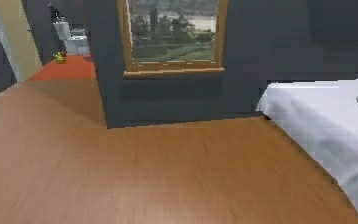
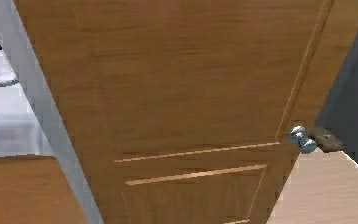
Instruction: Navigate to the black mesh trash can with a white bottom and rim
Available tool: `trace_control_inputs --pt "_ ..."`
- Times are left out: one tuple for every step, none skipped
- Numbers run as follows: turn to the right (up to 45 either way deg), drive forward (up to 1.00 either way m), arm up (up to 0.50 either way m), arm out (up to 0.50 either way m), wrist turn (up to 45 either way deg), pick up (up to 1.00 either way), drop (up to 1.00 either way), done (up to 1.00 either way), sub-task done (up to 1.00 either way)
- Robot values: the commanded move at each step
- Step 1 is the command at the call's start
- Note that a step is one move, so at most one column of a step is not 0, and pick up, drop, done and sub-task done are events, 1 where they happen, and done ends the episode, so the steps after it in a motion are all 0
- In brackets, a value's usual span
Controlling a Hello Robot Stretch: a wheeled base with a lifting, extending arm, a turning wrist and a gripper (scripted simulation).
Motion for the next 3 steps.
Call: trace_control_inputs --pt "3.0 0.0 0.0 0.0 0.0 0.0 0.0 0.0 0.0" --pt "45.0 0.0 0.0 0.0 0.0 0.0 0.0 0.0 0.0" --pt "12.0 0.0 0.0 0.0 0.0 0.0 0.0 0.0 0.0"
